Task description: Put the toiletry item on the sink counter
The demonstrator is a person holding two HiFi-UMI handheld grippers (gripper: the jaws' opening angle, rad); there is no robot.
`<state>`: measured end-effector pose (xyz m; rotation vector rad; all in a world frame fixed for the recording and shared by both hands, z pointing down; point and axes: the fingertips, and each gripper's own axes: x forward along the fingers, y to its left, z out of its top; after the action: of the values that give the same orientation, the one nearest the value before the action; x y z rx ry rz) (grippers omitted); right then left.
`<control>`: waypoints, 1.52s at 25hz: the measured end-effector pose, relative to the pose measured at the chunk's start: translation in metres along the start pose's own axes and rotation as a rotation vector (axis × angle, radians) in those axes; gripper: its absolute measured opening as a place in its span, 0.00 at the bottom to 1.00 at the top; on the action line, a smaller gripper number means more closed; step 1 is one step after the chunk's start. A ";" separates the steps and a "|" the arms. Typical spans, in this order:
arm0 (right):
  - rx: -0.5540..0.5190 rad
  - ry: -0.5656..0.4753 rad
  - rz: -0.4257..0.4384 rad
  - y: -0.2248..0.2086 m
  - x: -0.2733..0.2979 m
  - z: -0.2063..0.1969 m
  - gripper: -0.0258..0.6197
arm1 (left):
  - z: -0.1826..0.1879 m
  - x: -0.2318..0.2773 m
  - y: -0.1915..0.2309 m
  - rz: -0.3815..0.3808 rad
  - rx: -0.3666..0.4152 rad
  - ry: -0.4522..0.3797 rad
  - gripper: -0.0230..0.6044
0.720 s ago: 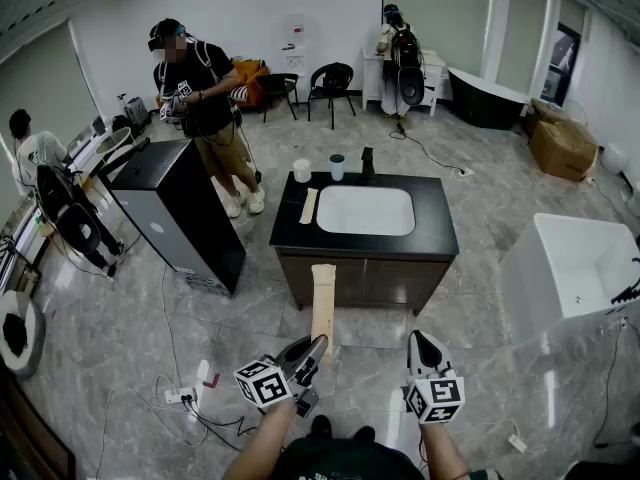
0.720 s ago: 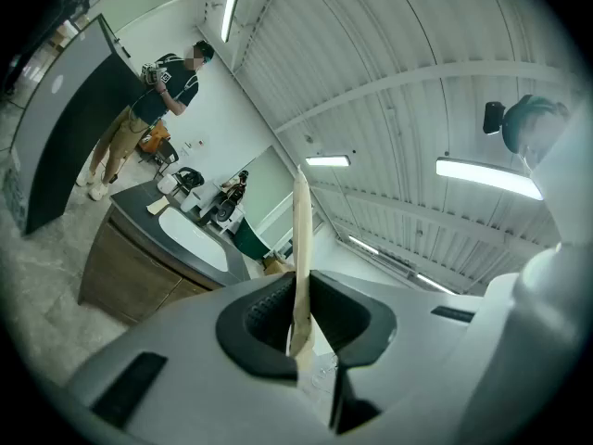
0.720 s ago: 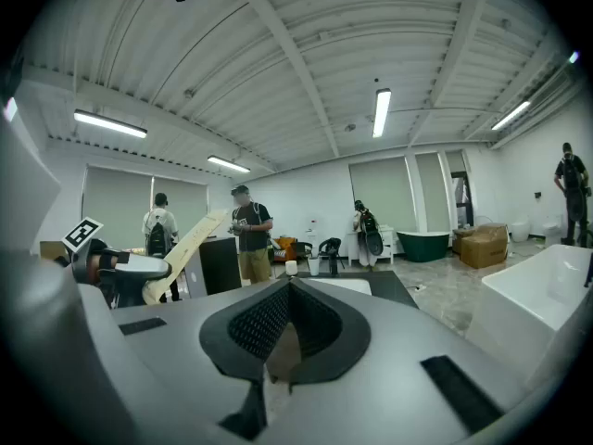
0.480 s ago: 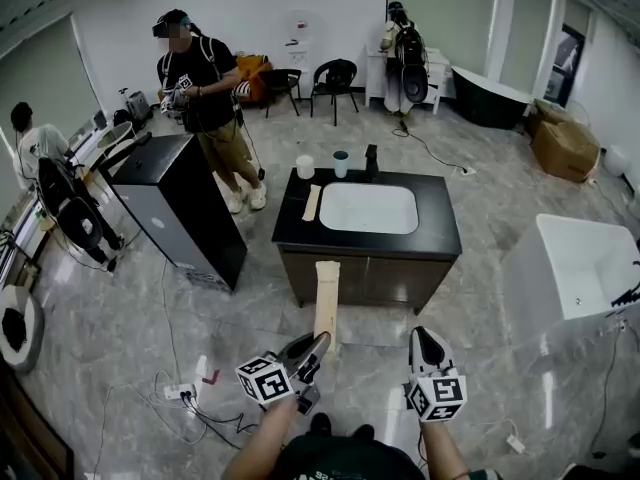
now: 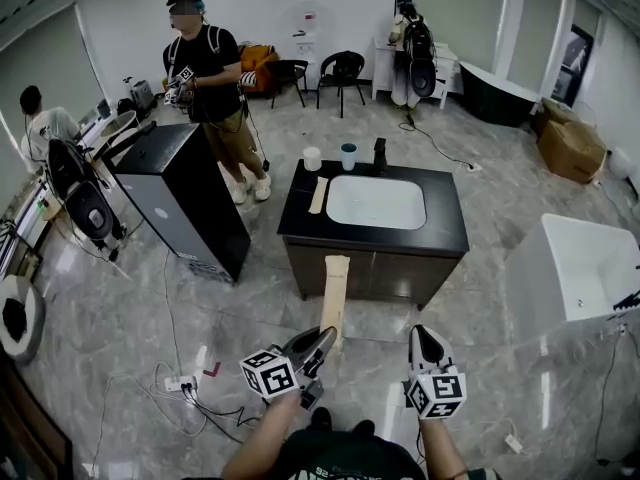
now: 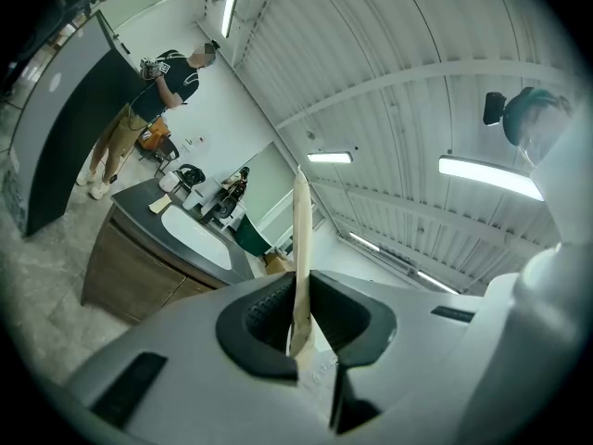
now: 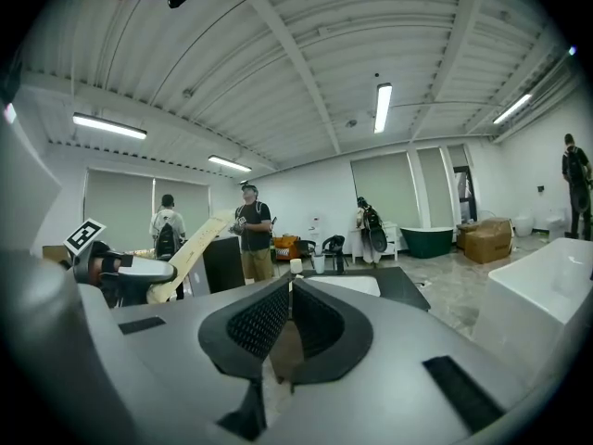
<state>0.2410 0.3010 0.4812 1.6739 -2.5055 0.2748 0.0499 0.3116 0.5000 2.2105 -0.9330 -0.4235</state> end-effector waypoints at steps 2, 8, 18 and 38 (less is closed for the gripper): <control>0.002 0.005 0.001 0.002 0.002 -0.001 0.11 | 0.000 0.000 0.001 0.000 -0.001 0.004 0.12; 0.015 0.017 0.003 0.008 0.008 -0.006 0.11 | 0.003 -0.001 0.007 0.000 -0.003 0.011 0.12; 0.012 0.016 -0.001 0.019 0.015 -0.004 0.11 | 0.009 -0.006 0.015 -0.002 -0.010 0.016 0.12; 0.002 0.023 -0.023 0.039 0.022 -0.011 0.11 | 0.013 -0.016 0.035 -0.020 -0.023 0.045 0.12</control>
<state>0.1966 0.2980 0.4928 1.6886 -2.4686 0.2926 0.0146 0.3002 0.5158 2.2012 -0.8792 -0.3899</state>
